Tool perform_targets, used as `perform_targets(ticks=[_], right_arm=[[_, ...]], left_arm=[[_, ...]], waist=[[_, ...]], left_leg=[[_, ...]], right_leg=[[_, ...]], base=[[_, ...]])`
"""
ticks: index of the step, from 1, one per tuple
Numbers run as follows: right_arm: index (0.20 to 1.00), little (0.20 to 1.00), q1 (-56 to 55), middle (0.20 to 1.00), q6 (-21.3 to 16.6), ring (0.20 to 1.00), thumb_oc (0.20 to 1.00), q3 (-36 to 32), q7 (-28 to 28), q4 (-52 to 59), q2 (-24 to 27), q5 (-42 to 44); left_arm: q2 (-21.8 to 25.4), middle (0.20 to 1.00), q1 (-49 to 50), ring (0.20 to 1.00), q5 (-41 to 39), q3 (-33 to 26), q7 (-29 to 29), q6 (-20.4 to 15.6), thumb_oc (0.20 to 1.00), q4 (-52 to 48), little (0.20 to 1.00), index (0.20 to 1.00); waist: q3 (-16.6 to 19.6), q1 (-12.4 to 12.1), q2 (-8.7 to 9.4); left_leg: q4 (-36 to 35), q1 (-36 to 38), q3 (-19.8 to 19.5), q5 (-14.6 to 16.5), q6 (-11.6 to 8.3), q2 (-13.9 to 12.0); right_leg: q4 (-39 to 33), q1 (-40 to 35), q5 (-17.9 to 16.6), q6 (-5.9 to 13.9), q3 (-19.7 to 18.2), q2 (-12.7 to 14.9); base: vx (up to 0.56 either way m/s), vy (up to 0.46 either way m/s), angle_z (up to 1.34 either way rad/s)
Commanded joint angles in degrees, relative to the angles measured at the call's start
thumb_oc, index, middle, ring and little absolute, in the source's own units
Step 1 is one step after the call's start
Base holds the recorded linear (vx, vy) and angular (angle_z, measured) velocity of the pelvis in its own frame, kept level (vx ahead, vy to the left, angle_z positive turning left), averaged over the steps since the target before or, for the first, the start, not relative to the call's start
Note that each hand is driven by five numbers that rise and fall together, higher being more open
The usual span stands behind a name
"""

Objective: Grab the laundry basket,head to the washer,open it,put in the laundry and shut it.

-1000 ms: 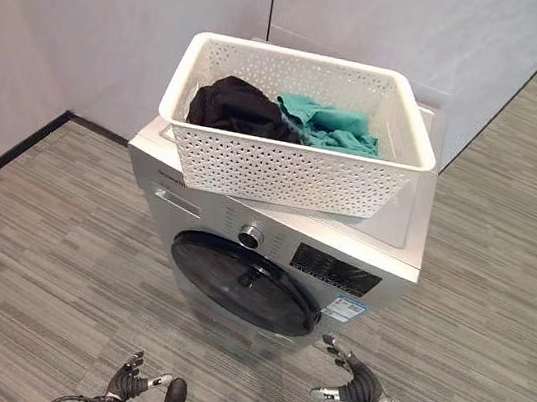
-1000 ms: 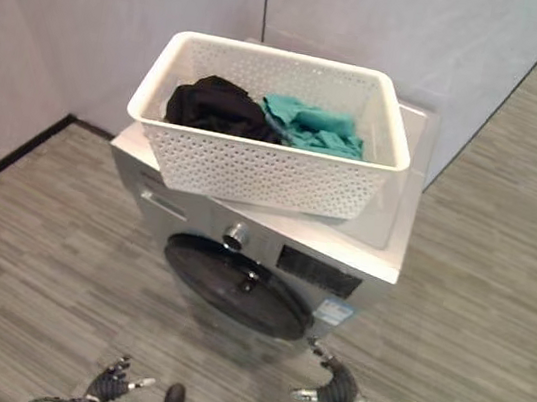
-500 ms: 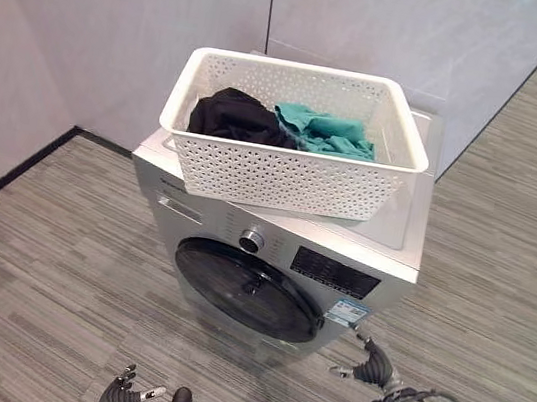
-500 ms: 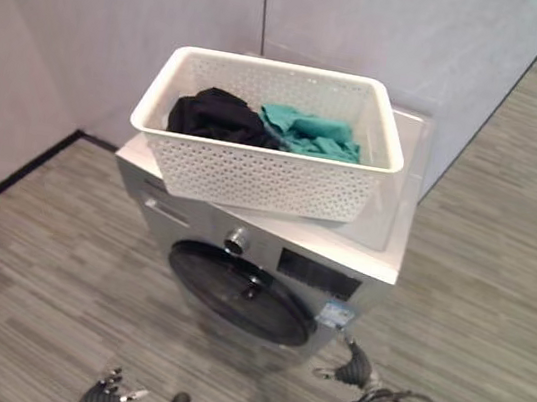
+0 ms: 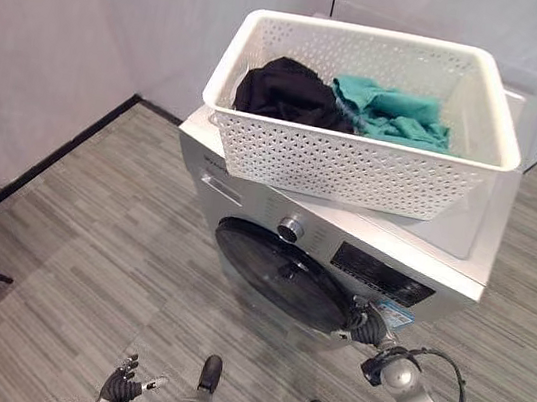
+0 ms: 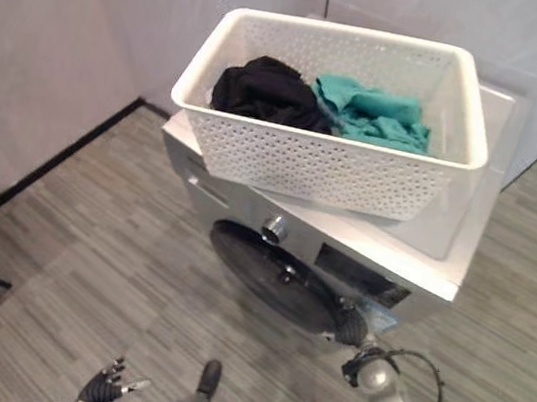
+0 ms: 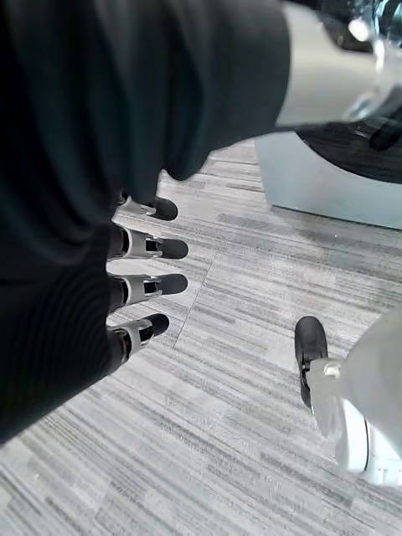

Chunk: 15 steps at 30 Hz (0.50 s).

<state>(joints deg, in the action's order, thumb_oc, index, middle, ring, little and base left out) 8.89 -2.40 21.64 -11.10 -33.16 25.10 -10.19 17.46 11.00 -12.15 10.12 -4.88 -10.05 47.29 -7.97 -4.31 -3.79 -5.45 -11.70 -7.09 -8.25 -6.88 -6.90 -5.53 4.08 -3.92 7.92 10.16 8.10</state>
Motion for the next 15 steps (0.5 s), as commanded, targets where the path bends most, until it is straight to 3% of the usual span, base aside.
perform_targets(ticks=[1, 9, 15], right_arm=[[1.000, 1.000, 6.00, 1.000, -2.18, 1.000, 1.000, 0.50, -2.09, 0.75, -0.87, 2.89], [1.000, 1.000, 13.81, 1.000, -2.46, 1.000, 1.000, 4.26, -4.15, -3.73, -3.32, 5.52], [1.000, 1.000, 16.12, 1.000, -2.78, 1.000, 1.000, 7.54, -3.72, -5.83, -8.24, 8.85]], left_arm=[[3.35, 1.000, -3.96, 1.000, -3.62, 2.14, -1.28, -3.17, 1.000, -0.26, 1.000, 1.000], [3.36, 1.000, -5.09, 1.000, -6.63, 4.11, -2.57, -4.50, 1.000, -2.48, 1.000, 1.000], [3.01, 1.000, -5.84, 1.000, -7.72, 5.05, -3.37, -4.62, 1.000, -2.84, 1.000, 1.000]], waist=[[-2.31, -1.45, 3.19], [-4.05, -3.04, 2.09], [-4.84, -4.05, 1.32]], left_leg=[[0.45, 0.29, -2.63, 6.17, 2.46, 2.11], [0.45, -3.51, -3.69, 4.76, 2.27, 2.92], [0.45, -4.83, -4.25, 4.32, 2.31, 3.47]], right_leg=[[0.53, 1.35, 2.67, 0.77, 0.71, 5.87], [0.53, 4.52, 2.24, 0.55, 0.63, 6.01], [0.53, 5.54, 2.13, 0.57, 0.60, 6.20]], base=[[-0.04, 0.001, 0.14], [-0.03, 0.006, 0.04], [0.00, 0.000, 0.00]])
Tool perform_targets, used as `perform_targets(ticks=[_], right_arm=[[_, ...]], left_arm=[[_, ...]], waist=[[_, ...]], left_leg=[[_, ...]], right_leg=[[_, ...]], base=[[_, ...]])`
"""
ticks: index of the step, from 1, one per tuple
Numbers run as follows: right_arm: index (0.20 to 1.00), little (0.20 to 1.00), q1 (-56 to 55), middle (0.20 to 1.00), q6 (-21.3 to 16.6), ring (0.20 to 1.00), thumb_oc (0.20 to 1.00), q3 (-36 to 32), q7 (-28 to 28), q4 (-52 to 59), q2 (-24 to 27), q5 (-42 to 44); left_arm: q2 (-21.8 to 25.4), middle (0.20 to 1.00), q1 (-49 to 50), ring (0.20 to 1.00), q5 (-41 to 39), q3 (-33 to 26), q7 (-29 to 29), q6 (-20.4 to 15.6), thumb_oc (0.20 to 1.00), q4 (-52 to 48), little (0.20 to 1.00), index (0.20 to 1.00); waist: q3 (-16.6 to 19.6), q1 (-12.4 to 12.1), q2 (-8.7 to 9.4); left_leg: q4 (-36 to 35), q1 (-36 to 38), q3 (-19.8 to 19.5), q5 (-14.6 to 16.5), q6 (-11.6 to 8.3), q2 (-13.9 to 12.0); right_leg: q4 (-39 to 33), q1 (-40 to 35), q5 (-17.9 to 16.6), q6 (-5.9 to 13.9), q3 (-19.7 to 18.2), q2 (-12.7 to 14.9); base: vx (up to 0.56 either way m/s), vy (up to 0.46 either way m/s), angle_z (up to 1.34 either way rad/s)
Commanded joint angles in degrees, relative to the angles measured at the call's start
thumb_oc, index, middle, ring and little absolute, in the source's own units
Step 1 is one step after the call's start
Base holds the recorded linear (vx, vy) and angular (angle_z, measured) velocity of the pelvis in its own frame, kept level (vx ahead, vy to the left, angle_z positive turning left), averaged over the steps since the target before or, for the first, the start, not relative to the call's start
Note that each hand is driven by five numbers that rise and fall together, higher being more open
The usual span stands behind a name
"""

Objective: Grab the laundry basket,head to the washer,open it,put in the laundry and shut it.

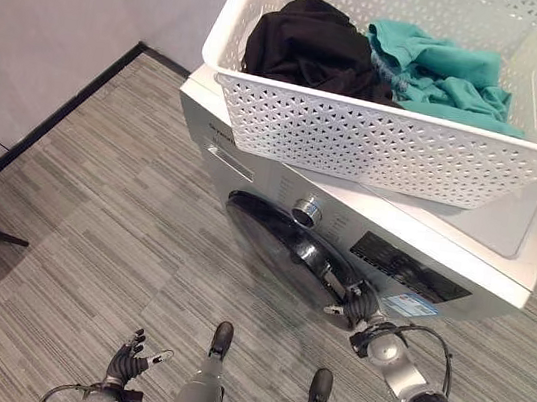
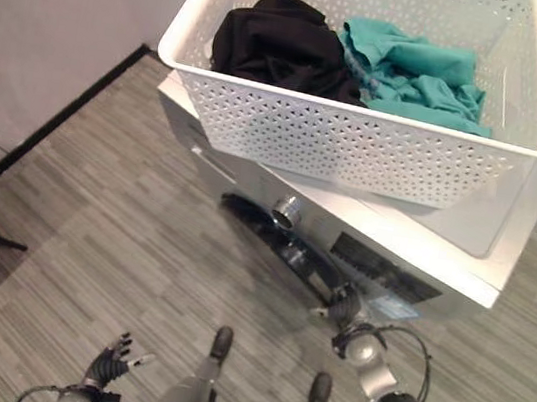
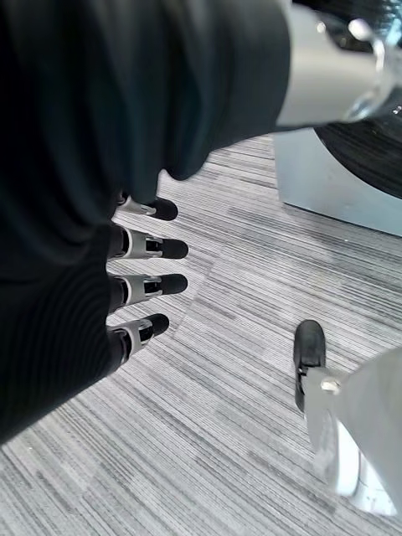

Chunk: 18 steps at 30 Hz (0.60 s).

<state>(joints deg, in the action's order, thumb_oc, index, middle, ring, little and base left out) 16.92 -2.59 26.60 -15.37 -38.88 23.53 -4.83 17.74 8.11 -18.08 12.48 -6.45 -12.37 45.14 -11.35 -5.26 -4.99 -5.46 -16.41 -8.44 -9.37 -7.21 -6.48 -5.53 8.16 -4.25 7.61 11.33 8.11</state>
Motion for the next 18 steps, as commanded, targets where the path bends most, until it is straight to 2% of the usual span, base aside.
perform_targets(ticks=[1, 3, 11, 15, 18], right_arm=[[1.000, 1.000, 8.31, 1.000, -2.67, 1.000, 1.000, 3.08, 0.75, -0.63, -7.67, 4.46], [1.000, 1.000, 8.38, 1.000, -2.84, 1.000, 1.000, 3.66, 1.04, -1.32, -9.07, 6.09], [1.000, 1.000, 11.43, 1.000, -4.11, 1.000, 1.000, 13.98, 4.36, -12.07, -28.33, 25.78], [1.000, 1.000, 11.48, 1.000, -4.31, 1.000, 1.000, 15.26, 4.53, -12.52, -30.33, 29.22], [1.000, 1.000, 10.41, 1.000, -4.16, 1.000, 1.000, 17.90, 5.58, -12.45, -32.48, 35.02]], left_arm=[[2.68, 1.000, -3.11, 1.000, -2.26, 2.87, -1.73, -2.31, 1.000, -0.97, 1.000, 1.000], [2.75, 1.000, -3.16, 1.000, -3.08, 3.05, -1.73, -2.51, 1.000, -1.89, 1.000, 1.000], [3.66, 1.000, -5.70, 1.000, -11.44, 3.74, -4.73, -4.14, 1.000, -9.91, 1.000, 1.000], [3.40, 1.000, -6.05, 1.000, -12.16, 4.02, -5.59, -3.79, 1.000, -9.28, 1.000, 1.000], [2.98, 1.000, -5.75, 1.000, -12.50, 3.55, -6.85, -2.45, 1.000, -4.61, 1.000, 1.000]], waist=[[-1.48, -3.19, 2.41], [-1.48, -3.31, 2.39], [-1.94, -6.28, 2.53], [-1.63, -6.77, 2.95], [-1.13, -8.22, 4.47]], left_leg=[[0.46, -0.17, -2.90, 5.43, 2.62, 3.10], [0.46, -0.23, -2.92, 5.44, 2.63, 3.14], [0.46, 2.04, -2.70, 6.02, 2.19, 2.45], [0.46, 2.40, -2.83, 5.97, 2.10, 2.08], [0.46, 4.26, -3.80, 6.14, 1.42, -0.01]], right_leg=[[0.53, 1.54, 2.39, 0.89, -0.51, 6.23], [0.53, 1.64, 2.33, 0.91, -0.45, 6.26], [0.53, -0.93, 3.00, 0.73, -0.46, 5.86], [0.53, -1.47, 3.26, 0.56, -0.23, 5.56], [0.53, -3.97, 4.85, -0.55, -0.13, 3.49]], base=[[0.00, 0.013, 0.03], [0.00, 0.000, 0.00], [-0.01, -0.018, -0.04], [0.00, -0.044, -0.06], [-0.01, -0.136, -0.06]])
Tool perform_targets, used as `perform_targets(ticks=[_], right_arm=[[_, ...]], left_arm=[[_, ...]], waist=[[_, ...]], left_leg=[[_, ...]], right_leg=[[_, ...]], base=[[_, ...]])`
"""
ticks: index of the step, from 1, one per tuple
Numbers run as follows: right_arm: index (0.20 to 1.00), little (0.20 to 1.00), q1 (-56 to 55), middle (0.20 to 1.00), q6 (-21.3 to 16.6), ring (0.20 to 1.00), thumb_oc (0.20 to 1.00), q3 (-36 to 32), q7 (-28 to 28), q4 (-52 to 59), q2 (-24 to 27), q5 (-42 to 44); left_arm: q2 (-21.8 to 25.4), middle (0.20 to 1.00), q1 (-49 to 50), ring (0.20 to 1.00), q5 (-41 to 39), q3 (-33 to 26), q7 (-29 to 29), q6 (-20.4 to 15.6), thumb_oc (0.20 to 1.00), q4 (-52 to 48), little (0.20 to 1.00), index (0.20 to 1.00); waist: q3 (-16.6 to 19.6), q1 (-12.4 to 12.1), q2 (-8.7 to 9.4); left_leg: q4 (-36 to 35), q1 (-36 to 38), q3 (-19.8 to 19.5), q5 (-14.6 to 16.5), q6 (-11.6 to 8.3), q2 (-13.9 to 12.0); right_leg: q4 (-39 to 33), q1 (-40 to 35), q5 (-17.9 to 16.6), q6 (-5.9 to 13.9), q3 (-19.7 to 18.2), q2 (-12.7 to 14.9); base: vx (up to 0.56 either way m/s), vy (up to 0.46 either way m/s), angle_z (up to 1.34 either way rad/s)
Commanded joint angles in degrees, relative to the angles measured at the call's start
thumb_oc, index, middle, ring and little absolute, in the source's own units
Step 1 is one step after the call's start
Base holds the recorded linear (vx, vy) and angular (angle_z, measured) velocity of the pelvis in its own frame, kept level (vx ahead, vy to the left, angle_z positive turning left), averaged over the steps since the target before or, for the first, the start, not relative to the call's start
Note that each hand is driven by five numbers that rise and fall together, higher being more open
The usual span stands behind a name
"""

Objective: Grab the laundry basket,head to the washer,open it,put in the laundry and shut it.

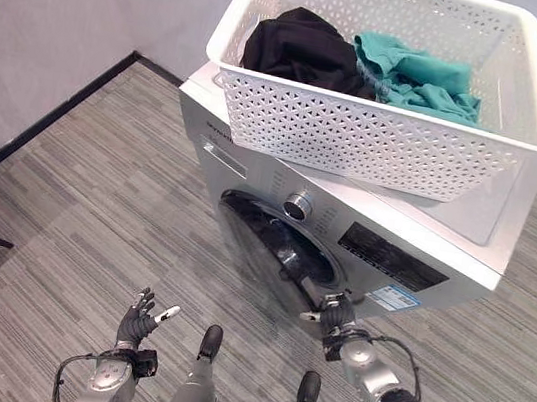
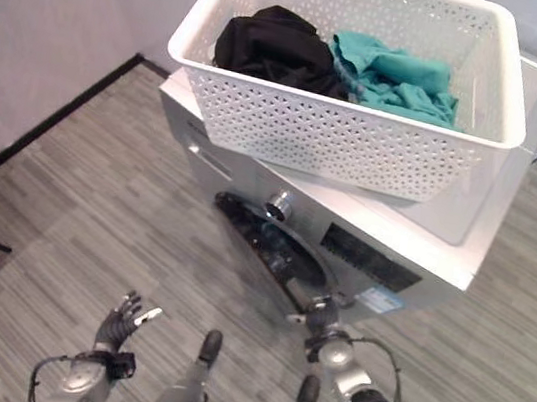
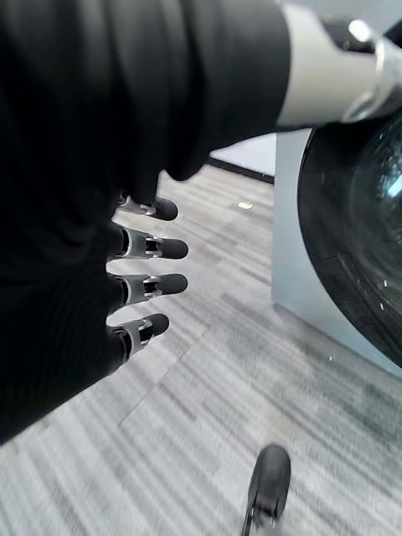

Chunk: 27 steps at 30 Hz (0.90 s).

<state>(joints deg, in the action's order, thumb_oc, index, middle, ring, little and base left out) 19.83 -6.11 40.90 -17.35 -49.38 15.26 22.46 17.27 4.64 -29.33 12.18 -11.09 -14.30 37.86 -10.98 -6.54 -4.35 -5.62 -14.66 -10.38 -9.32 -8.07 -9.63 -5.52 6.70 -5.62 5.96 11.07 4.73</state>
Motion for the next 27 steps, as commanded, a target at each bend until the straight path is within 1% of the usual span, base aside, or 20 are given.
perform_targets(ticks=[1, 3, 4, 6, 7, 8, 9, 11, 12, 13, 14, 16, 17, 19, 20, 21, 23, 24, 25, 27], right_arm=[[1.000, 1.000, 7.53, 1.000, -0.64, 1.000, 1.000, 3.59, 7.55, -1.96, -24.21, 7.73], [1.000, 1.000, 6.78, 1.000, -0.61, 1.000, 1.000, 4.59, 8.14, -1.72, -24.60, 9.90], [1.000, 1.000, 6.44, 1.000, -0.62, 1.000, 1.000, 4.78, 8.78, -2.04, -25.10, 12.52], [1.000, 1.000, 6.36, 1.000, -0.77, 1.000, 1.000, 4.67, 9.01, -2.22, -25.42, 13.96], [1.000, 1.000, 6.92, 1.000, -1.09, 1.000, 1.000, 3.82, 9.58, -3.08, -25.94, 16.32], [1.000, 1.000, 7.12, 1.000, -1.34, 1.000, 1.000, 3.33, 9.82, -3.18, -26.03, 17.33], [1.000, 1.000, 7.39, 1.000, -1.70, 1.000, 1.000, 2.45, 10.10, -3.17, -26.01, 18.56], [1.000, 1.000, 7.34, 1.000, -1.87, 1.000, 1.000, 1.69, 10.38, -2.21, -24.86, 17.45], [1.000, 1.000, 6.14, 1.000, -1.49, 1.000, 1.000, 0.72, 10.36, -2.02, -22.84, 15.59], [1.000, 1.000, 6.14, 1.000, -1.48, 1.000, 1.000, 0.72, 10.36, -2.02, -22.83, 15.59], [1.000, 1.000, 3.77, 1.000, -0.11, 1.000, 1.000, -1.09, 11.28, -2.30, -19.43, 12.64], [1.000, 1.000, 0.99, 1.000, 1.43, 1.000, 1.000, -2.80, 13.97, -2.33, -16.58, 9.97], [1.000, 1.000, -3.85, 1.000, 2.54, 1.000, 1.000, -4.95, 16.16, -2.32, -14.16, 9.20], [1.000, 1.000, -7.44, 1.000, 2.94, 1.000, 1.000, -5.91, 17.81, -3.14, -12.71, 8.30], [1.000, 1.000, -8.89, 1.000, 2.80, 1.000, 1.000, -6.34, 18.21, -3.71, -12.05, 8.09], [1.000, 1.000, -10.09, 1.000, 2.59, 1.000, 1.000, -6.68, 18.75, -4.62, -11.18, 8.15], [1.000, 1.000, -11.60, 1.000, 2.14, 1.000, 1.000, -6.50, 19.41, -4.99, -9.46, 7.32], [1.000, 1.000, -11.60, 1.000, 2.14, 1.000, 1.000, -6.77, 19.42, -4.98, -9.41, 7.31], [1.000, 1.000, -12.87, 1.000, 2.03, 1.000, 1.000, -6.71, 20.07, -3.81, -7.11, 6.74], [1.000, 1.000, -13.96, 1.000, 1.88, 1.000, 1.000, -8.01, 20.22, -2.34, -4.62, 6.75]], left_arm=[[3.45, 1.000, -2.30, 1.000, -1.24, 3.85, -2.22, -0.51, 1.000, 2.67, 1.000, 1.000], [3.49, 1.000, -1.36, 1.000, -1.13, 3.56, -2.43, -0.06, 1.000, 3.49, 1.000, 1.000], [3.58, 1.000, -0.36, 1.000, -1.89, 3.13, -2.33, 0.05, 1.000, 3.16, 1.000, 1.000], [3.61, 1.000, 0.03, 1.000, -2.50, 2.93, -2.16, 0.00, 1.000, 2.57, 1.000, 1.000], [4.02, 1.000, 0.40, 1.000, -3.23, 2.63, -1.71, -0.08, 1.000, 0.81, 1.000, 1.000], [4.31, 1.000, 0.49, 1.000, -3.55, 2.41, -1.50, -0.34, 1.000, -0.06, 1.000, 1.000], [5.19, 1.000, 1.09, 1.000, -3.62, 2.14, -0.94, -0.88, 1.000, -4.21, 1.000, 1.000], [6.90, 1.000, 1.63, 1.000, -2.45, 1.72, -0.41, -1.34, 1.000, -10.89, 1.000, 1.000], [9.06, 1.000, 2.67, 1.000, -1.01, 1.15, 1.03, -1.24, 1.000, -19.21, 1.000, 1.000], [9.07, 1.000, 2.70, 1.000, -1.00, 1.13, 1.02, -1.18, 1.000, -19.28, 1.000, 1.000], [12.50, 1.000, 4.16, 1.000, -4.48, -0.05, 5.97, 0.28, 1.000, -29.87, 1.000, 1.000], [19.07, 1.000, 8.11, 1.000, -9.12, -3.05, 13.74, 1.88, 1.000, -41.01, 1.000, 1.000], [27.84, 1.000, 9.86, 1.000, -15.44, -4.63, 20.55, 4.39, 1.000, -50.80, 1.000, 1.000], [37.58, 1.000, 9.63, 1.000, -22.36, -3.48, 26.02, 7.11, 1.000, -58.77, 1.000, 1.000], [41.98, 1.000, 7.99, 1.000, -25.45, -1.01, 28.43, 8.67, 1.000, -61.49, 1.000, 1.000], [45.65, 1.000, 4.66, 1.000, -27.24, 3.45, 30.55, 9.82, 1.000, -62.75, 1.000, 1.000], [49.96, 1.000, -4.92, 1.000, -30.18, 15.37, 33.68, 11.61, 1.000, -63.17, 1.000, 1.000], [49.88, 1.000, -5.64, 1.000, -30.20, 16.05, 33.67, 11.54, 1.000, -62.94, 1.000, 1.000], [47.64, 1.000, -15.57, 1.000, -33.73, 30.27, 36.86, 14.17, 1.000, -57.57, 1.000, 1.000], [43.57, 1.000, -21.98, 1.000, -34.80, 40.27, 37.77, 15.59, 1.000, -50.56, 1.000, 1.000]], waist=[[-1.37, -6.86, 3.87], [-0.94, -7.46, 4.60], [-0.73, -8.28, 5.13], [-0.73, -8.78, 5.31], [-0.90, -9.80, 5.38], [-0.84, -10.19, 5.34], [-0.43, -10.73, 5.05], [-0.26, -10.74, 4.83], [-0.17, -10.38, 4.70], [-0.01, -10.21, 4.75], [0.12, -9.44, 4.18], [1.24, -8.32, 3.73], [2.57, -7.08, 3.25], [3.68, -5.55, 2.91], [4.35, -4.62, 2.79], [4.63, -3.20, 2.68], [5.04, -1.10, 2.95], [5.13, -1.38, 2.97], [5.21, 1.55, 3.43], [5.08, 4.64, 3.74]], left_leg=[[0.62, 2.28, -1.93, 5.97, 2.31, 3.22], [0.62, 2.73, -2.52, 5.74, 2.02, 1.89], [0.62, 3.12, -3.00, 5.25, 1.62, 0.24], [0.62, 3.35, -3.47, 4.99, 1.42, -0.52], [0.79, 3.37, -4.51, 4.30, 0.77, -1.90], [0.62, 3.34, -5.11, 3.81, 0.38, -2.44], [0.62, 2.92, -6.11, 2.94, -0.37, -3.25], [0.62, 2.71, -6.30, 2.03, -1.30, -3.80], [0.62, 2.90, -6.01, 1.63, -1.62, -3.93], [0.62, 2.59, -6.19, 1.44, -1.57, -3.80], [0.62, 4.23, -5.28, 2.28, -1.30, -3.95], [0.62, 5.90, -4.19, 3.20, -0.84, -4.31], [0.62, 8.10, -2.49, 4.19, -0.74, -5.07], [0.62, 10.15, -0.86, 5.13, -0.94, -5.66], [0.62, 10.77, 0.10, 5.44, -0.97, -5.64], [0.62, 11.93, 1.32, 6.13, -1.06, -5.73], [0.62, 13.29, 3.70, 6.91, -1.10, -5.61], [0.62, 13.11, 3.71, 6.78, -1.06, -5.54], [0.62, 14.82, 7.30, 7.69, -1.03, -5.38], [0.62, 15.84, 9.87, 8.35, -0.97, -5.01]], right_leg=[[0.52, -2.34, 6.14, 1.14, 0.18, 6.92], [0.52, -3.10, 6.88, 0.54, -0.03, 5.65], [0.52, -3.98, 7.66, -0.18, -0.11, 4.12], [0.52, -4.49, 8.04, -0.54, -0.26, 3.25], [0.52, -5.10, 8.68, -1.33, -0.11, 1.51], [0.52, -5.27, 8.91, -1.57, 0.10, 0.74], [0.52, -5.42, 9.44, -1.98, 0.83, -0.50], [0.52, -6.05, 10.10, -2.44, 1.28, -1.37], [0.52, -7.01, 10.59, -2.63, 1.62, -1.54], [0.52, -6.80, 10.48, -2.56, 1.78, -1.46], [0.52, -8.32, 10.21, -2.43, 1.66, -1.38], [0.52, -8.92, 9.49, -1.86, 0.85, -1.01], [0.52, -9.74, 9.02, -1.28, -0.38, -0.79], [0.52, -10.66, 8.98, -0.83, -1.28, -0.57], [0.52, -10.68, 8.74, -0.49, -1.68, -0.19], [0.52, -10.83, 8.44, -0.05, -2.31, 0.17], [0.52, -10.49, 7.74, 0.64, -3.82, 0.70], [0.52, -10.30, 7.63, 0.67, -3.85, 0.77], [0.52, -9.56, 6.58, 1.59, -6.24, 1.37], [0.52, -8.81, 5.96, 2.15, -8.00, 2.02]], base=[[-0.01, -0.146, -0.06], [-0.02, -0.163, 0.17], [-0.05, -0.231, 0.20], [-0.06, -0.183, 0.31], [-0.08, -0.177, 0.53], [-0.15, -0.257, 0.32], [-0.12, -0.163, 0.24], [-0.07, -0.104, 0.51], [-0.03, -0.035, 0.77], [0.01, 0.009, 0.48], [0.04, 0.052, 0.10], [0.11, 0.094, -0.21], [0.16, 0.109, -0.43], [0.15, 0.096, -0.43], [0.13, 0.111, -0.39], [0.10, 0.117, -0.46], [0.07, 0.087, -0.35], [0.07, 0.116, -0.65], [0.07, 0.125, -0.78], [0.08, 0.145, -0.88]])
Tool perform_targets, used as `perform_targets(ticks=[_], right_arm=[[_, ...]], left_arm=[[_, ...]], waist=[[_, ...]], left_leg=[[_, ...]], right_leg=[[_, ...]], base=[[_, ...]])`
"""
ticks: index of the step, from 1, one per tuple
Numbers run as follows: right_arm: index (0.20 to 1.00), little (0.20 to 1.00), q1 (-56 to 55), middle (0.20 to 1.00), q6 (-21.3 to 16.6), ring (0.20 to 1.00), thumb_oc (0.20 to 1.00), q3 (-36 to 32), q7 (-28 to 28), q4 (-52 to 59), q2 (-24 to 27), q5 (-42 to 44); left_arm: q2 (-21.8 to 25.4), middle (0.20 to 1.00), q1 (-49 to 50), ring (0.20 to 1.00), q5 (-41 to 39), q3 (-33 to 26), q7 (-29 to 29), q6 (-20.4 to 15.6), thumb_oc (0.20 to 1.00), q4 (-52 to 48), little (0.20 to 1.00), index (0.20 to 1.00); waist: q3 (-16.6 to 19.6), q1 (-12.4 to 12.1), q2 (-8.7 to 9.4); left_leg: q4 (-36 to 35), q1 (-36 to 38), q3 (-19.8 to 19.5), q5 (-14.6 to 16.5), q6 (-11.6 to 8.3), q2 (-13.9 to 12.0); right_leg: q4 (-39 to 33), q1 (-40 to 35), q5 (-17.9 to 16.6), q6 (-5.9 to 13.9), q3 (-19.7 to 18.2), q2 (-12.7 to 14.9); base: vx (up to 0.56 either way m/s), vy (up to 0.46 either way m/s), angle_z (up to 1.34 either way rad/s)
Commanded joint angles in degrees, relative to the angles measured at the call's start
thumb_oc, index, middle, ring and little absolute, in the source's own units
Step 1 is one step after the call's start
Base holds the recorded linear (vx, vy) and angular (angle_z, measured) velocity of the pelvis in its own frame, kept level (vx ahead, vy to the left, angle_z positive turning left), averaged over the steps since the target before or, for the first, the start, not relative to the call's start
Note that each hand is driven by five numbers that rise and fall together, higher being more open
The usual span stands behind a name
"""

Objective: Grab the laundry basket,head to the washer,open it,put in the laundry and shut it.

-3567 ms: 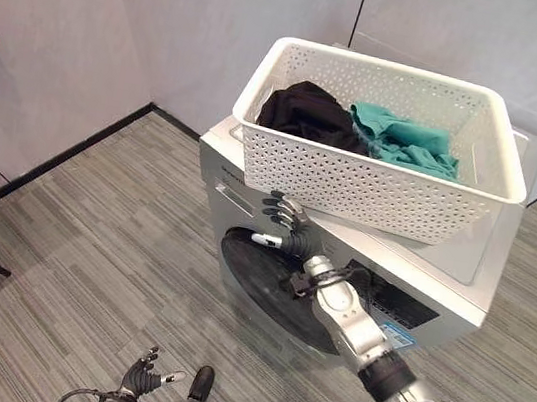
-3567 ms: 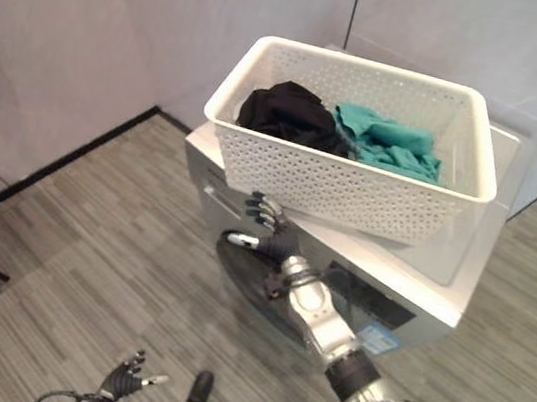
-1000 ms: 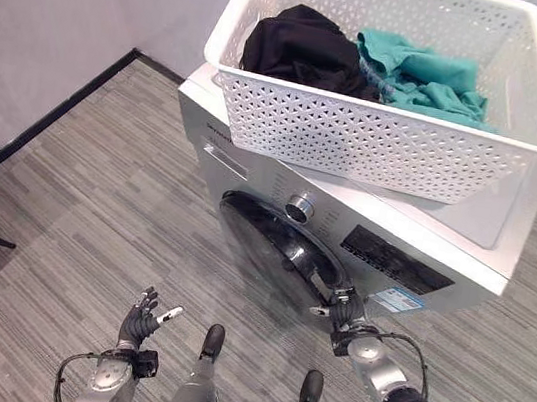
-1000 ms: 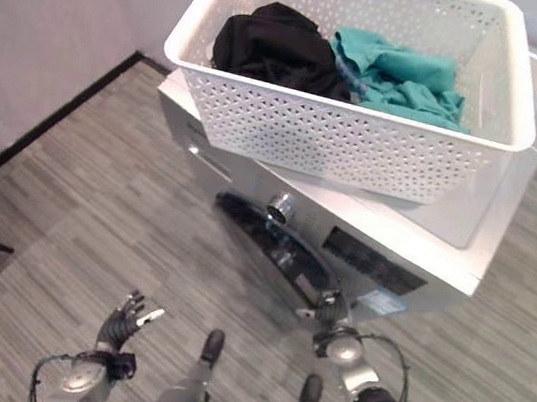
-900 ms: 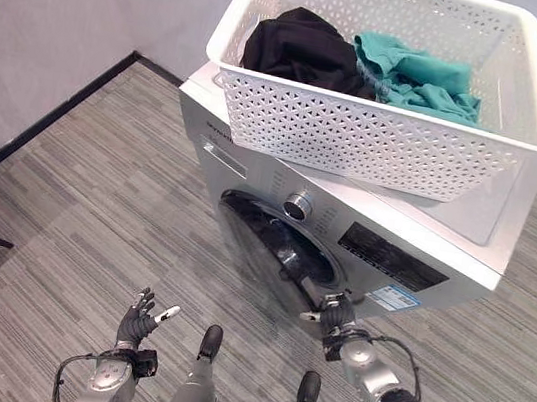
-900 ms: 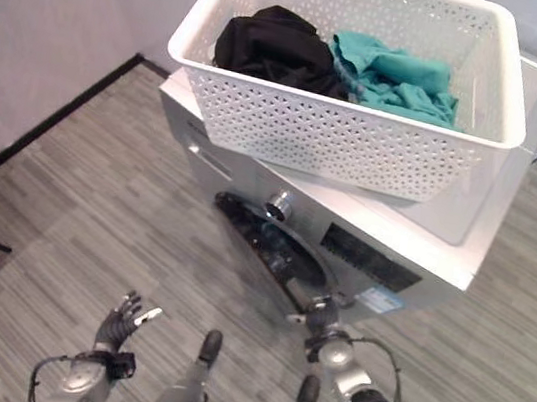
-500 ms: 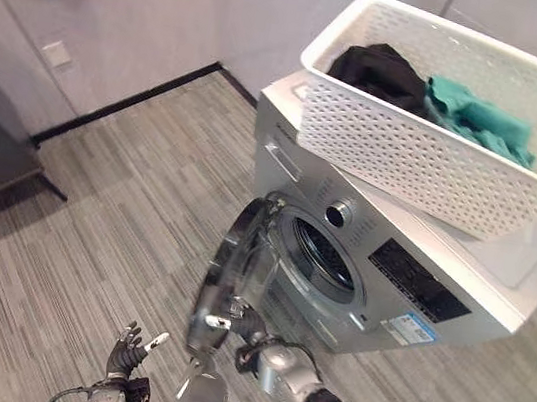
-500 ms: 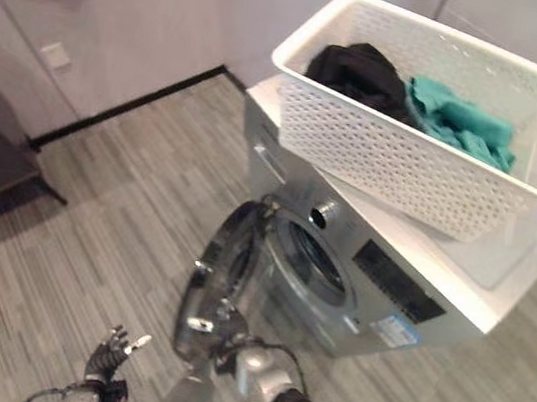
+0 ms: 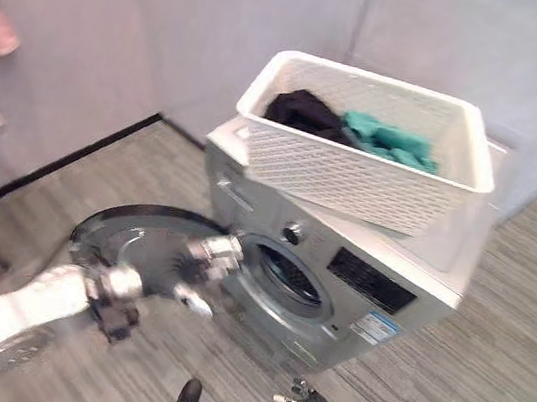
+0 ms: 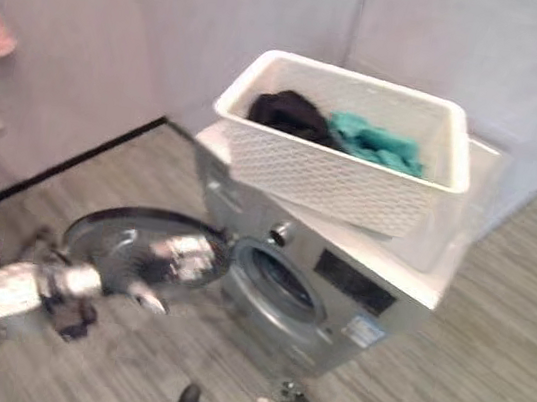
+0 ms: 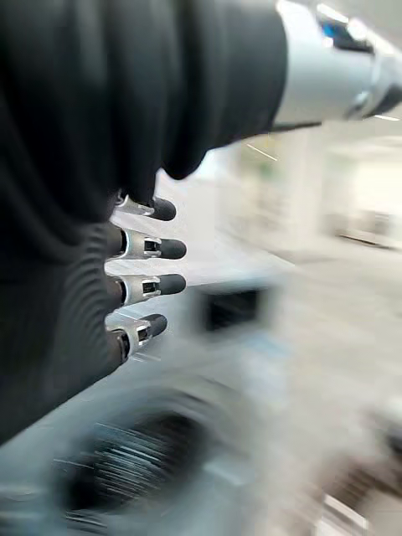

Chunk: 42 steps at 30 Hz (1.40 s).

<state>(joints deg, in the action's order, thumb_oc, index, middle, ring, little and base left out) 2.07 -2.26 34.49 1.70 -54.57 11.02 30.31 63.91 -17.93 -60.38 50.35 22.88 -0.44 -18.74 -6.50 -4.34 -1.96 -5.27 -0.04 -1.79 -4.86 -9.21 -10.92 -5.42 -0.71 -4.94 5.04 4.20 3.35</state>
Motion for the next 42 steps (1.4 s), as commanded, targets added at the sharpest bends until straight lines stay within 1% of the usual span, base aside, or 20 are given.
perform_targets(ticks=[1, 4, 7, 10, 11, 13, 14, 15, 17, 19, 21, 25, 26, 27, 29, 30, 31, 34, 38, 42], right_arm=[[1.000, 1.000, 3.37, 1.000, -1.98, 1.000, 1.000, -2.70, 0.75, 3.42, 0.79, -0.87], [1.000, 1.000, 3.79, 1.000, -2.29, 1.000, 1.000, -5.05, 0.05, 4.55, 3.23, -0.24], [1.000, 1.000, 3.63, 1.000, -2.41, 1.000, 1.000, -7.14, -0.45, 4.97, 4.64, 1.80], [1.000, 1.000, 3.79, 1.000, -2.29, 1.000, 1.000, -8.53, -0.95, 6.25, 5.62, 3.45], [1.000, 1.000, 3.55, 1.000, -2.20, 1.000, 1.000, -9.03, -0.96, 6.68, 6.09, 3.69], [1.000, 1.000, 3.14, 1.000, -2.03, 1.000, 1.000, -9.71, -1.22, 7.35, 6.18, 3.96], [1.000, 1.000, 2.75, 1.000, -1.88, 1.000, 1.000, -10.04, -1.27, 7.67, 6.12, 3.67], [1.000, 1.000, 2.15, 1.000, -1.91, 1.000, 1.000, -10.91, -1.37, 7.90, 5.77, 3.53], [1.000, 1.000, 1.76, 1.000, -2.49, 1.000, 1.000, -12.76, -1.73, 8.44, 5.45, 3.10], [1.000, 1.000, 1.21, 1.000, -2.86, 1.000, 1.000, -14.34, -2.59, 9.51, 5.13, 2.12], [1.000, 1.000, 0.56, 1.000, -3.04, 1.000, 1.000, -15.55, -3.45, 12.36, 5.39, 0.95], [1.000, 1.000, -1.35, 1.000, -3.51, 1.000, 1.000, -16.98, -3.88, 16.11, 6.25, 0.52], [1.000, 1.000, -1.35, 1.000, -3.51, 1.000, 1.000, -16.98, -3.88, 16.11, 6.25, 0.52], [1.000, 1.000, -1.90, 1.000, -3.78, 1.000, 1.000, -17.01, -3.81, 17.16, 6.60, 0.40], [1.000, 1.000, -2.24, 1.000, -3.91, 1.000, 1.000, -17.05, -3.90, 17.30, 6.62, 0.42], [1.000, 1.000, -2.59, 1.000, -4.36, 1.000, 1.000, -16.93, -3.99, 17.89, 6.83, 0.49], [1.000, 1.000, -2.58, 1.000, -4.36, 1.000, 1.000, -16.91, -3.99, 17.89, 6.82, 0.49], [1.000, 1.000, -2.86, 1.000, -4.70, 1.000, 1.000, -16.43, -4.28, 18.39, 6.87, 0.49], [1.000, 1.000, -3.11, 1.000, -4.87, 1.000, 1.000, -16.30, -4.41, 18.26, 6.74, 0.52], [1.000, 1.000, -3.75, 1.000, -4.73, 1.000, 1.000, -16.86, -4.52, 18.32, 7.01, 0.26]], left_arm=[[-5.24, 1.000, -0.73, 1.000, -3.83, 5.31, 4.47, 2.76, 1.000, 10.14, 1.000, 1.000], [-9.34, 1.000, -1.55, 1.000, -0.11, 8.89, 5.40, 2.82, 1.000, 20.86, 1.000, 1.000], [-13.24, 1.000, -3.13, 1.000, 9.58, 10.73, 5.58, 2.08, 1.000, 33.75, 1.000, 1.000], [-16.37, 1.000, -2.66, 1.000, 17.94, 9.57, 4.48, 1.01, 1.000, 43.93, 1.000, 1.000], [-17.51, 1.000, -2.32, 1.000, 23.28, 8.17, 3.60, -0.28, 1.000, 48.71, 1.000, 1.000], [-20.28, 1.000, -1.96, 1.000, 37.05, 4.40, -0.10, -2.26, 1.000, 59.67, 1.000, 1.000], [-23.43, 1.000, -1.89, 1.000, 45.41, 1.25, -2.15, -2.91, 1.000, 67.12, 1.000, 1.000], [-27.31, 1.000, -1.54, 1.000, 53.33, -3.92, -6.14, -2.91, 1.000, 75.97, 1.000, 1.000], [-33.54, 1.000, -4.19, 1.000, 62.85, -13.33, -14.87, -2.05, 1.000, 88.31, 1.000, 1.000], [-34.47, 1.000, -6.73, 1.000, 68.68, -20.00, -21.46, -0.91, 1.000, 93.25, 1.000, 1.000], [-33.21, 1.000, -7.96, 1.000, 72.79, -23.83, -25.42, 0.01, 1.000, 94.07, 1.000, 1.000], [-27.75, 1.000, -7.86, 1.000, 73.16, -29.24, -28.84, -0.07, 1.000, 92.74, 1.000, 1.000], [-27.75, 1.000, -7.86, 1.000, 73.16, -29.24, -28.84, -0.07, 1.000, 92.74, 1.000, 1.000], [-24.92, 1.000, -8.19, 1.000, 72.20, -31.55, -30.11, -0.14, 1.000, 92.44, 1.000, 1.000], [-23.95, 1.000, -8.23, 1.000, 71.65, -32.33, -30.54, -0.19, 1.000, 92.23, 1.000, 1.000], [-20.75, 1.000, -8.78, 1.000, 69.00, -35.04, -31.79, -0.23, 1.000, 92.24, 1.000, 1.000], [-20.73, 1.000, -8.76, 1.000, 69.00, -35.06, -31.78, -0.22, 1.000, 92.22, 1.000, 1.000], [-17.54, 1.000, -9.02, 1.000, 67.52, -37.29, -33.17, -0.09, 1.000, 92.34, 1.000, 1.000], [-17.05, 1.000, -8.63, 1.000, 67.22, -37.77, -33.65, -0.17, 1.000, 91.22, 1.000, 1.000], [-18.23, 1.000, -8.15, 1.000, 66.67, -37.86, -34.26, -0.33, 1.000, 88.98, 1.000, 1.000]], waist=[[0.52, 4.41, 1.49], [0.97, 8.17, 1.98], [1.65, 10.84, 2.58], [1.92, 12.30, 3.01], [2.21, 12.60, 3.14], [2.29, 12.52, 3.71], [2.28, 12.39, 4.14], [2.12, 12.04, 4.69], [1.79, 11.52, 5.41], [1.02, 10.99, 5.96], [0.07, 10.50, 6.43], [-1.11, 9.67, 7.12], [-1.11, 9.67, 7.12], [-1.73, 9.30, 7.45], [-1.84, 9.21, 7.58], [-2.31, 8.90, 7.92], [-2.28, 8.94, 7.92], [-2.68, 8.57, 8.39], [-2.73, 8.32, 8.51], [-2.80, 7.97, 8.13]], left_leg=[[0.27, 1.99, 2.60, 4.50, 0.23, -3.56], [0.27, 2.43, 5.88, 5.31, 0.66, -2.59], [0.27, 2.35, 8.71, 5.97, 0.86, -1.97], [0.27, 1.26, 9.40, 6.20, 1.18, -1.55], [0.27, 0.74, 9.64, 6.17, 1.29, -1.54], [0.27, 0.07, 9.68, 6.14, 1.50, -1.32], [0.27, -0.30, 9.74, 6.03, 1.52, -1.36], [0.27, -0.53, 9.56, 5.95, 1.60, -1.38], [0.27, -1.83, 8.40, 5.12, 1.77, -1.30], [0.27, -2.87, 7.22, 4.67, 1.93, -1.15], [0.27, -3.84, 6.51, 4.38, 2.03, -0.99], [0.27, -6.07, 5.62, 3.92, 2.00, -0.91], [0.27, -6.07, 5.62, 3.92, 2.00, -0.91], [0.27, -7.17, 5.32, 3.62, 1.92, -0.99], [0.27, -7.64, 5.13, 3.51, 1.94, -0.96], [0.27, -8.83, 4.55, 3.11, 1.88, -1.04], [0.27, -8.86, 4.53, 3.10, 1.88, -1.04], [0.27, -9.69, 4.14, 2.81, 1.75, -1.13], [0.27, -9.89, 3.83, 2.78, 1.77, -1.10], [0.27, -9.68, 3.27, 2.83, 1.93, -0.76]], right_leg=[[0.42, -1.20, 5.14, 3.46, -1.90, 3.71], [0.42, 1.13, 3.74, 4.38, -4.53, 4.62], [0.42, 3.23, 3.02, 4.90, -6.56, 5.21], [0.42, 5.60, 2.34, 5.18, -7.35, 5.29], [0.42, 6.37, 2.22, 5.19, -7.49, 5.30], [0.42, 7.25, 2.10, 5.14, -7.49, 5.21], [0.42, 7.65, 2.04, 5.09, -7.31, 5.21], [0.42, 7.75, 2.12, 4.98, -7.10, 5.17], [0.42, 8.31, 1.91, 4.59, -6.33, 5.11], [0.42, 8.57, 1.89, 4.30, -5.61, 5.09], [0.42, 9.16, 1.80, 4.25, -5.05, 5.09], [0.42, 10.61, 1.41, 4.25, -4.04, 5.29], [0.42, 10.61, 1.41, 4.25, -4.04, 5.29], [0.42, 11.33, 1.16, 4.29, -3.66, 5.31], [0.42, 11.57, 1.11, 4.28, -3.58, 5.33], [0.42, 12.21, 0.95, 4.27, -3.01, 5.38], [0.42, 12.23, 0.95, 4.28, -2.99, 5.39], [0.42, 12.73, 0.92, 4.26, -2.54, 5.45], [0.42, 12.58, 1.01, 4.24, -2.31, 5.55], [0.42, 11.81, 1.34, 4.23, -1.77, 5.89]], base=[[0.05, 0.127, -0.78], [0.04, 0.138, -0.63], [0.03, 0.107, -0.60], [-0.01, 0.055, -0.20], [0.01, 0.027, -0.15], [-0.01, 0.014, -0.13], [-0.02, -0.007, -0.05], [0.00, 0.000, 0.00], [-0.03, -0.023, 0.02], [-0.06, -0.014, 0.08], [-0.07, 0.001, 0.16], [-0.05, -0.002, 0.14], [-0.05, 0.006, 0.09], [-0.04, 0.002, 0.07], [-0.04, -0.003, 0.08], [-0.02, -0.006, 0.08], [-0.03, -0.008, 0.09], [-0.01, 0.001, 0.00], [0.00, 0.000, -0.01], [0.00, 0.004, 0.04]])
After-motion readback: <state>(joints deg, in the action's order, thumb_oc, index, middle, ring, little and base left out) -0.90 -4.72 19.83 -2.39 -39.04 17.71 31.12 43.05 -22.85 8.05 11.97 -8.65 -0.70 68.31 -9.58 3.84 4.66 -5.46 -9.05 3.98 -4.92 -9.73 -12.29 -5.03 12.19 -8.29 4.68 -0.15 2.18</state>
